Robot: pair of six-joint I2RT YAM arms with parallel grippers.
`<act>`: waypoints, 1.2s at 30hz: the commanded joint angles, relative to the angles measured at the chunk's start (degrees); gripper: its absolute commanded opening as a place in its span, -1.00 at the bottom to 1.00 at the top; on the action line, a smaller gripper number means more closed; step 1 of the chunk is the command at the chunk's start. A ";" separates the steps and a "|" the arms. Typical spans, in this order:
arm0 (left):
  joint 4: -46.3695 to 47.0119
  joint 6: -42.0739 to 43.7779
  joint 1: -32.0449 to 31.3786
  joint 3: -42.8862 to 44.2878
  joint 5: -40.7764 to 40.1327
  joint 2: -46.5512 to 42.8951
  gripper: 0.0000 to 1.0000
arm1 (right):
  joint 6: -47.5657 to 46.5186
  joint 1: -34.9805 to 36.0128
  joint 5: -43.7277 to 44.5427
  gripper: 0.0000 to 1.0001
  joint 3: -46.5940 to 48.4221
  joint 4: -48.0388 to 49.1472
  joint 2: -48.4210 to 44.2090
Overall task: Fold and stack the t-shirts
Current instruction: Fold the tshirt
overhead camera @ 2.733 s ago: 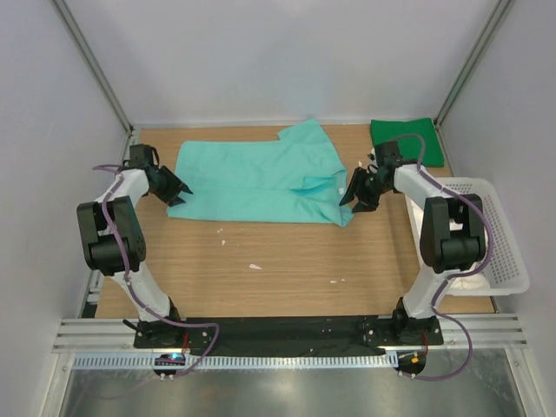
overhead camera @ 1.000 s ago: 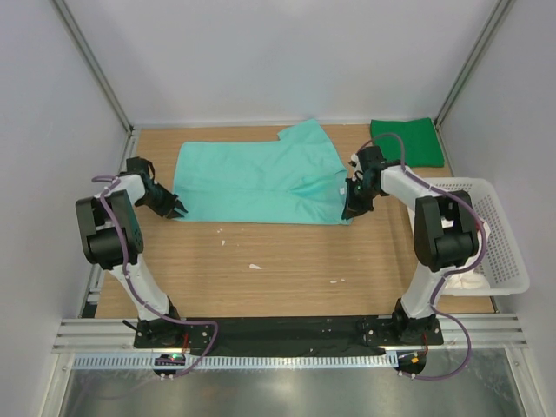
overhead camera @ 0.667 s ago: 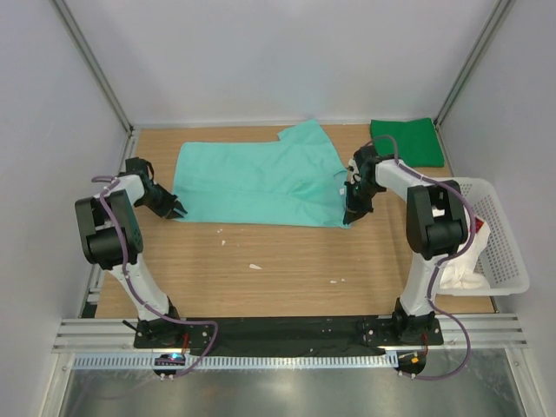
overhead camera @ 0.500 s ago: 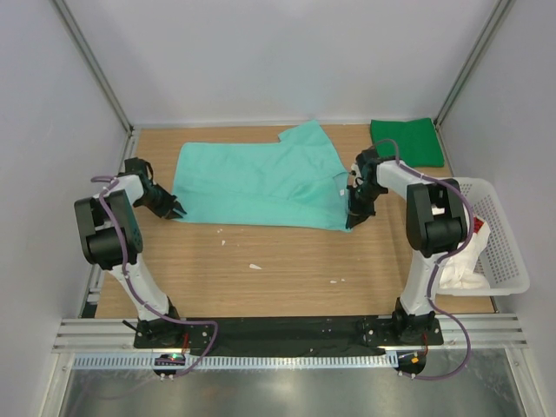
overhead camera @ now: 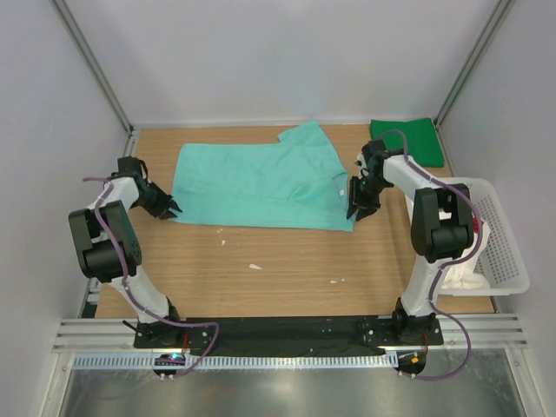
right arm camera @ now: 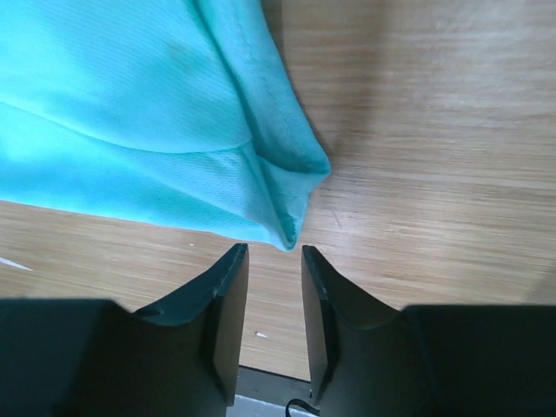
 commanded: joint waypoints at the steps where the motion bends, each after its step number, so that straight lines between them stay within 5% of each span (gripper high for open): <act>1: 0.44 0.03 0.27 -0.58 0.91 -5.66 -0.48 | 0.19 -0.21 -0.25 -0.23 5.72 1.60 -4.22; 8: 2.01 0.30 0.36 3.19 4.33 -0.13 -0.47 | 8.45 0.23 -8.33 -0.18 7.94 10.03 -0.01; 17: 3.08 2.49 0.36 7.68 5.31 3.05 -0.41 | 10.12 1.99 -7.73 -0.18 5.83 11.19 0.00; 27: -5.53 11.72 0.71 11.72 -7.53 1.63 -0.12 | 7.40 1.90 -5.26 -0.17 3.19 9.96 -0.79; 36: -1.67 17.43 0.97 14.10 0.81 6.82 0.01 | 6.96 1.46 -6.76 -0.18 1.43 10.75 -1.06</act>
